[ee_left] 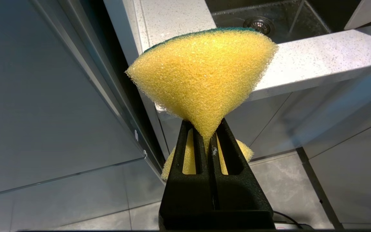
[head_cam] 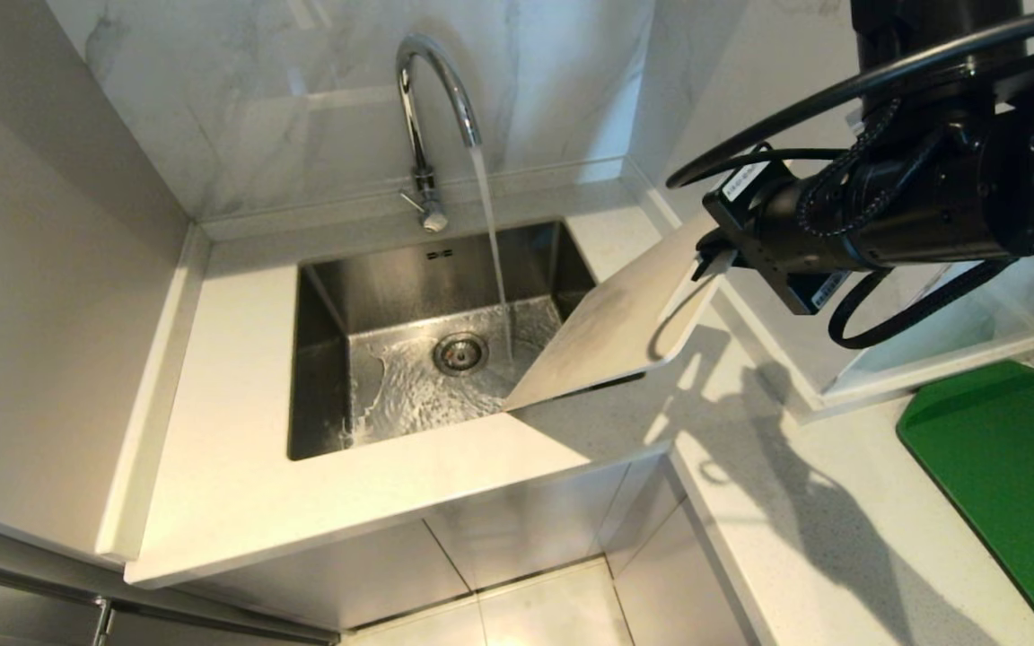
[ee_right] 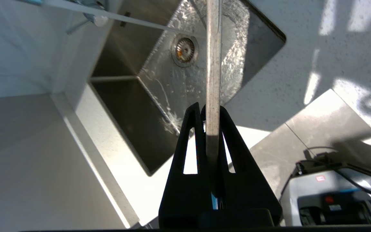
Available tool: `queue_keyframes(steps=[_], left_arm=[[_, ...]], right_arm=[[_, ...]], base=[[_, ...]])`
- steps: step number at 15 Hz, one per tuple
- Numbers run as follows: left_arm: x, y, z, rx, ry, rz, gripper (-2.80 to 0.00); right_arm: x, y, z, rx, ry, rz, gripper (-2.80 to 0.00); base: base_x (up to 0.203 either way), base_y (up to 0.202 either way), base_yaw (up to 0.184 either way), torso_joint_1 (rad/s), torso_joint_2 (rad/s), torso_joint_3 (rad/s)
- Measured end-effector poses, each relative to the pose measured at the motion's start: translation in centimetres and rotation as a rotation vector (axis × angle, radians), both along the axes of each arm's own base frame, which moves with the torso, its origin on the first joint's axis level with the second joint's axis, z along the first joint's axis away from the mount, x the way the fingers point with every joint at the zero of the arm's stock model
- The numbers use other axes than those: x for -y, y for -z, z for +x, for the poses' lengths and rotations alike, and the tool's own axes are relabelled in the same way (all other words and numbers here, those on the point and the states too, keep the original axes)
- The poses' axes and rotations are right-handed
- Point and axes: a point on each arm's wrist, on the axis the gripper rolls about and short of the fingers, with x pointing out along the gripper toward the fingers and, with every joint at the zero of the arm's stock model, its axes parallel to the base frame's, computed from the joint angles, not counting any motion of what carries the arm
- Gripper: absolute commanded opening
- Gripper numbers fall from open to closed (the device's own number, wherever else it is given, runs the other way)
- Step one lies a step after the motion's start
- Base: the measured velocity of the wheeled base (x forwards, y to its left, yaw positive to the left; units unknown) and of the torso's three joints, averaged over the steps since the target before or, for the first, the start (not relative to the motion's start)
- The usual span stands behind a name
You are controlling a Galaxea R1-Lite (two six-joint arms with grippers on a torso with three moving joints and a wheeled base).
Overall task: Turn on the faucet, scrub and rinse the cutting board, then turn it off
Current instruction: Pick up the cutting board
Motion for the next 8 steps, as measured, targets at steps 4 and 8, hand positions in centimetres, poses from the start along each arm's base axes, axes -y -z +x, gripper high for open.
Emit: queue_keyframes(steps=[4, 8], left_arm=[[0.0, 0.0, 0.0, 0.0, 0.0, 0.0, -2.8], [0.0, 0.0, 0.0, 0.0, 0.0, 0.0, -2.8]], right_arm=[[0.3, -1.9, -0.7, 0.06, -0.001, 0.033, -2.8], [0.5, -2.9, -1.5, 0.086, -0.015, 0.077, -2.8]], base=[[0.0, 0.0, 0.0, 0.0, 0.0, 0.0], [0.0, 0.0, 0.0, 0.0, 0.0, 0.0]])
